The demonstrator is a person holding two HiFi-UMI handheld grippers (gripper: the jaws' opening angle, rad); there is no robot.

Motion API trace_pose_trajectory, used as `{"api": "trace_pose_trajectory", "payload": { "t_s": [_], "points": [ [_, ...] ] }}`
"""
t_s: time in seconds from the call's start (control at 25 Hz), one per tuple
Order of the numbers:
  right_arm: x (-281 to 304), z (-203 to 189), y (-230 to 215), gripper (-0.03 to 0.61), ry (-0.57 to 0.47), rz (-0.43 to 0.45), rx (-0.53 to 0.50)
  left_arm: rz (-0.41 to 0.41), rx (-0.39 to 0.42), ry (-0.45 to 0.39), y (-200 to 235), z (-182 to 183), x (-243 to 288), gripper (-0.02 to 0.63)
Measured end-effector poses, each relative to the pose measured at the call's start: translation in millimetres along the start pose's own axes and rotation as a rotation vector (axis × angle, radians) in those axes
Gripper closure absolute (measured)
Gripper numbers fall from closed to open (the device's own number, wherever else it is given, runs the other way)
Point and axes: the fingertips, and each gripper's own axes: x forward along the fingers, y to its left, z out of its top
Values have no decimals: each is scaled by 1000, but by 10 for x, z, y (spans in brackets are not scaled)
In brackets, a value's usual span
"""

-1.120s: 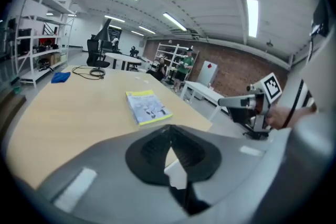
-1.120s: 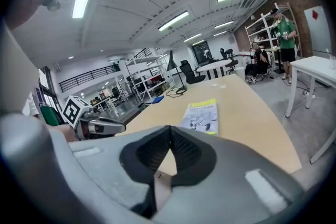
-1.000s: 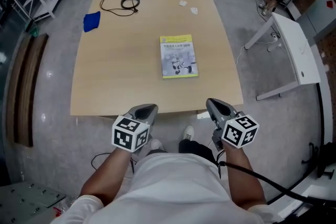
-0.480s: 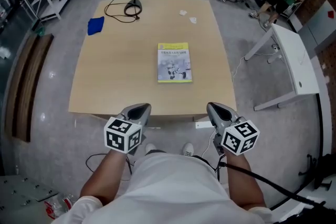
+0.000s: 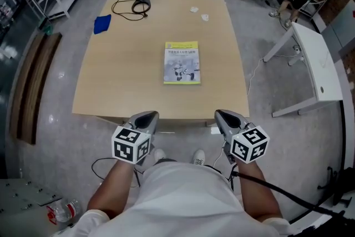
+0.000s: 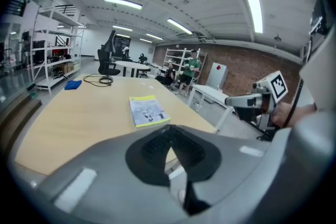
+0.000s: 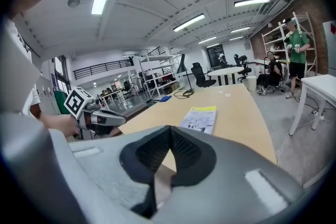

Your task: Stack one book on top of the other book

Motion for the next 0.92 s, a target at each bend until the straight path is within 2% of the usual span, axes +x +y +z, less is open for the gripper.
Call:
{"api": "trace_pose_trajectory", "payload": {
  "t_s": [0.64, 0.92],
  "points": [
    [5, -17, -171, 577, 0, 4, 6, 24, 18, 9, -44, 25, 25, 607],
    [-38, -33, -169, 577, 1, -17, 13, 42, 93, 20, 12, 36, 11, 607]
  ]
}}
